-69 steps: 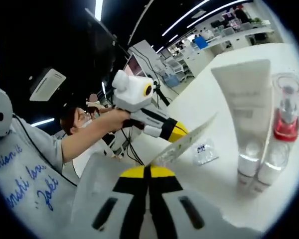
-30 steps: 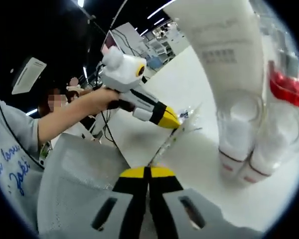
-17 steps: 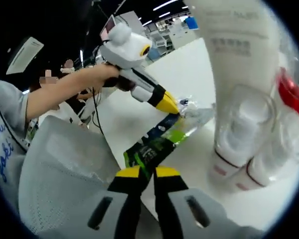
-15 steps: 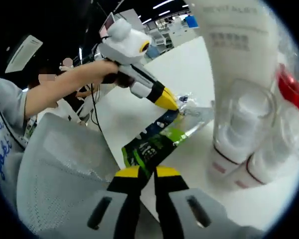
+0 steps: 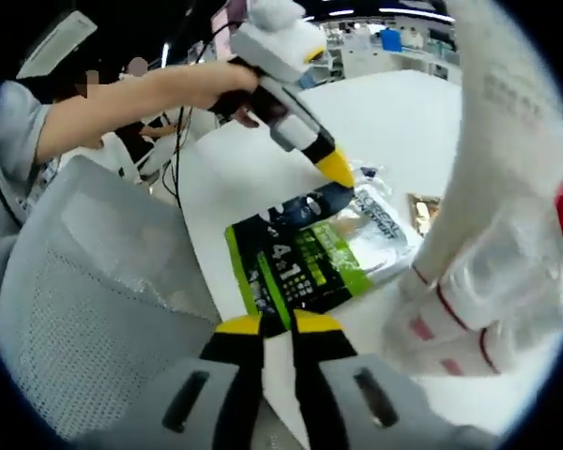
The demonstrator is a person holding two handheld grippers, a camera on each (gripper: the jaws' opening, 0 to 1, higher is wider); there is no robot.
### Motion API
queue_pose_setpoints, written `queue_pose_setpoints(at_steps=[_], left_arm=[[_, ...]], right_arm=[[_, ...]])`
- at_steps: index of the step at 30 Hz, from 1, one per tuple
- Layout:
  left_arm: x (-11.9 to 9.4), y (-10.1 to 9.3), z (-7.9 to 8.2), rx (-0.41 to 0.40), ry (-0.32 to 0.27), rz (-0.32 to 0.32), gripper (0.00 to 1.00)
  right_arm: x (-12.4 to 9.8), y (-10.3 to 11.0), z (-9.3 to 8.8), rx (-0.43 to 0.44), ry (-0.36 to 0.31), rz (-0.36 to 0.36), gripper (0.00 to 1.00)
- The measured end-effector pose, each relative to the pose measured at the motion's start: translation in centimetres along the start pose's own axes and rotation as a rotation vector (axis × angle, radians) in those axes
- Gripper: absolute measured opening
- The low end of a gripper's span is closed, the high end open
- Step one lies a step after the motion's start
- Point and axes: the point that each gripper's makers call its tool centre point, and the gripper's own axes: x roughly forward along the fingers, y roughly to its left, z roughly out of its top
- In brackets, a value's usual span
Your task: Arrange the skincare products in the storage area until every visible bottle or jar stands upright without overlapping.
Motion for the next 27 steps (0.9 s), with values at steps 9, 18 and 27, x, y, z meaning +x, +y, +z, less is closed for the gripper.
queue_pose_setpoints(at_steps=[9,18,27], left_arm=[[0.1,0.5,0.4,-0.053,-0.02,0.021,0.0],[0.3,1.3,1.1,-0.12,-0.077,0.048,0.0],[0.3,1.7,1.4,-0.155,-0.111,0.057,0.0]], right_arm=[[1.6,-1.1,1.0,-0.186,0.045,-0.109,0.15],[2.2,-2.2,1.5,-0.213,0.068,-0.139,0.16],[1.5,-3.5,0.9,-0.239,0.129,-0.196,0.15]])
